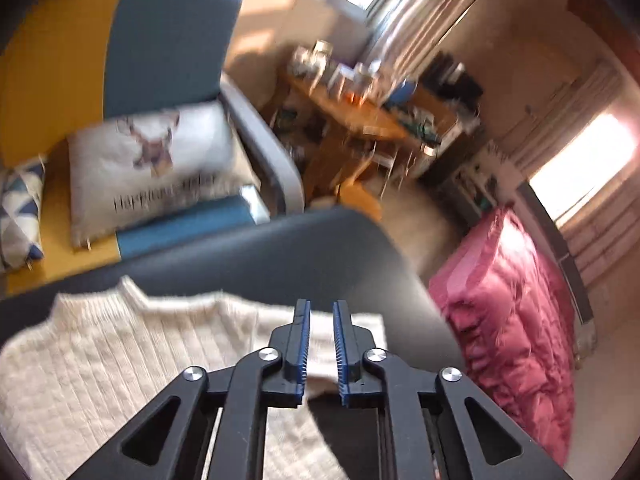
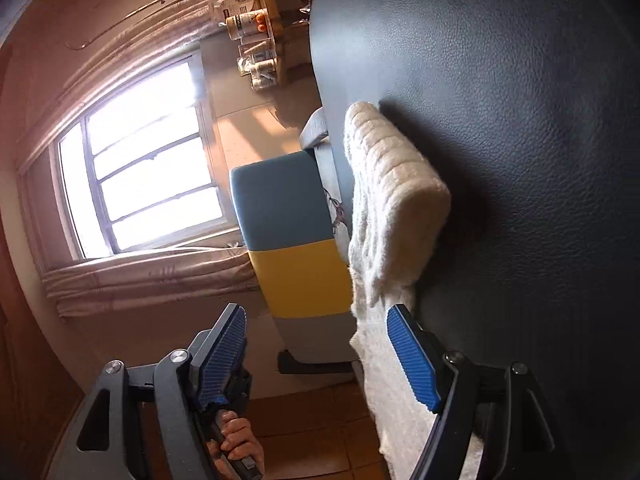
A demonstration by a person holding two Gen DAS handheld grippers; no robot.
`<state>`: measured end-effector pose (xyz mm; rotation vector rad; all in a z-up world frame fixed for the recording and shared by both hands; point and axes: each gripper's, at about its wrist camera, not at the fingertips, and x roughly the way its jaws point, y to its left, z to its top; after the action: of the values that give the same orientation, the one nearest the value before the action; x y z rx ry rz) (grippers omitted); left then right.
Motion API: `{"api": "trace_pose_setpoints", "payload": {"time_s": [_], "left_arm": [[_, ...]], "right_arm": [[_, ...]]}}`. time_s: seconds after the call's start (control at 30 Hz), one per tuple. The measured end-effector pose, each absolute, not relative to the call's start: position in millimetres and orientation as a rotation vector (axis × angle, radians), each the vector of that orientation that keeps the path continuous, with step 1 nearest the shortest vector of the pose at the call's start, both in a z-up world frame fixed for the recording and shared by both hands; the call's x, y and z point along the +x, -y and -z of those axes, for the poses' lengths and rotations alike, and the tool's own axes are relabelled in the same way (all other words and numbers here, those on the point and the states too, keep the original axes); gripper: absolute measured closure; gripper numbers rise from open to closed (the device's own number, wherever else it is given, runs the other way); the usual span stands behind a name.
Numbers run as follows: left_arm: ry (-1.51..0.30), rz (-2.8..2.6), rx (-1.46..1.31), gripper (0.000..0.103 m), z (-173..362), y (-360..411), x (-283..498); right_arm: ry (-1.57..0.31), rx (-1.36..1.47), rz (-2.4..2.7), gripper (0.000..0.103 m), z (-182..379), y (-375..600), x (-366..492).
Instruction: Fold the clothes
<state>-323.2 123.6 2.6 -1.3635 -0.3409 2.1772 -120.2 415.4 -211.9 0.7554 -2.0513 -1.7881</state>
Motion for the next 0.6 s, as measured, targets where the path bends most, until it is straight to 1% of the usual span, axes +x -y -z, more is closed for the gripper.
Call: {"api": "trace_pose_setpoints", "payload": {"time_s": [0.1,0.23,0.4,0.53,0.57,0.6], "left_arm": [[0.412,-2.083,-1.528,0.09,65.6,-133.0,-332.1],[0.512,-1.989,-1.653,0.09,128.3,-142.6,-342.5],[0.565,-1.941,-1.732,0.09,164.9,-155.1,-340.8],[0.596,-1.959,-1.728,0.089,164.3,-145.8,-340.2],[0.595,-1.974,-1.712,0.082,160.4,-142.3,-341.4],[0.588,-1.991,-1.693,0.067,155.5,-138.9,-343.3]], "right_arm": [[2.063,0.773,1.795,0.027,213.9,-412.3,-119.6],[2.022,0.806,1.823,0.027,215.0,-413.5,-119.8],[1.968,0.847,1.857,0.027,216.4,-415.1,-120.1],[1.925,0.879,1.884,0.027,217.5,-416.4,-120.3],[1.914,0.887,1.89,0.027,217.8,-416.7,-120.4],[1.908,0.891,1.898,0.027,217.1,-416.2,-120.7]]}}
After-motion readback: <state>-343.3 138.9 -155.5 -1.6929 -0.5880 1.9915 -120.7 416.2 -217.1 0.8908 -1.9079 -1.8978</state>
